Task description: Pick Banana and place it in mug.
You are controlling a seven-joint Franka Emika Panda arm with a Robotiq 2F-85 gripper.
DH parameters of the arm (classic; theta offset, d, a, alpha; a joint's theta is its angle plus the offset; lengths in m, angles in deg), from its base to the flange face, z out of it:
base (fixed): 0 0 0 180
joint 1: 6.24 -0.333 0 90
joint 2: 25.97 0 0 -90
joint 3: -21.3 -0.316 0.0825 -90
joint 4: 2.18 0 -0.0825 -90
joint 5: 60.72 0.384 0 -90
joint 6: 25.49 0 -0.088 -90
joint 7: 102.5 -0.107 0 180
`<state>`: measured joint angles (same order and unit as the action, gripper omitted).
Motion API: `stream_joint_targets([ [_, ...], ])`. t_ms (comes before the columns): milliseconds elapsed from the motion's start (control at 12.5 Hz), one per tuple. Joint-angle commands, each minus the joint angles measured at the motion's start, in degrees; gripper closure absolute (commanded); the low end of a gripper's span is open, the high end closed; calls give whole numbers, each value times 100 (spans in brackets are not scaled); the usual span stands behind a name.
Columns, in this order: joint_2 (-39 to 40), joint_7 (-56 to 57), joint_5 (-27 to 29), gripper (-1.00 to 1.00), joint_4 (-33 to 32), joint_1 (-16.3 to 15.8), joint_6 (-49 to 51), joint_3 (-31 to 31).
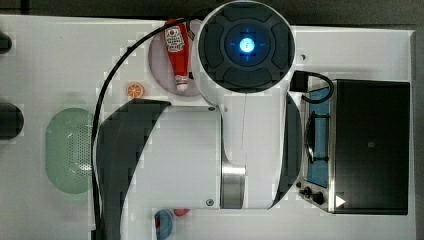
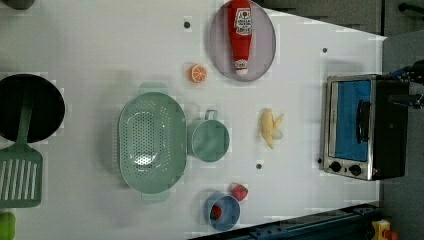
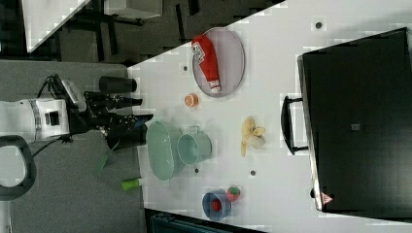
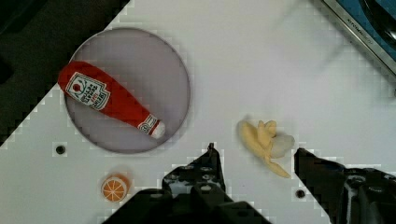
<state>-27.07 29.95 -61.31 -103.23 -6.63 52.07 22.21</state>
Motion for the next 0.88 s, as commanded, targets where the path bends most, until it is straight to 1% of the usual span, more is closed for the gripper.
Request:
stream_joint_targets([
  [80, -1378, 46, 71, -57, -1226, -48, 466, 425],
  [240, -1372, 47, 71, -99, -1278, -50, 460, 421],
  [560, -1151, 210, 71, -100, -1558, -73, 207, 395],
  [880, -621, 1434, 71, -100, -2144, -81, -842, 396],
])
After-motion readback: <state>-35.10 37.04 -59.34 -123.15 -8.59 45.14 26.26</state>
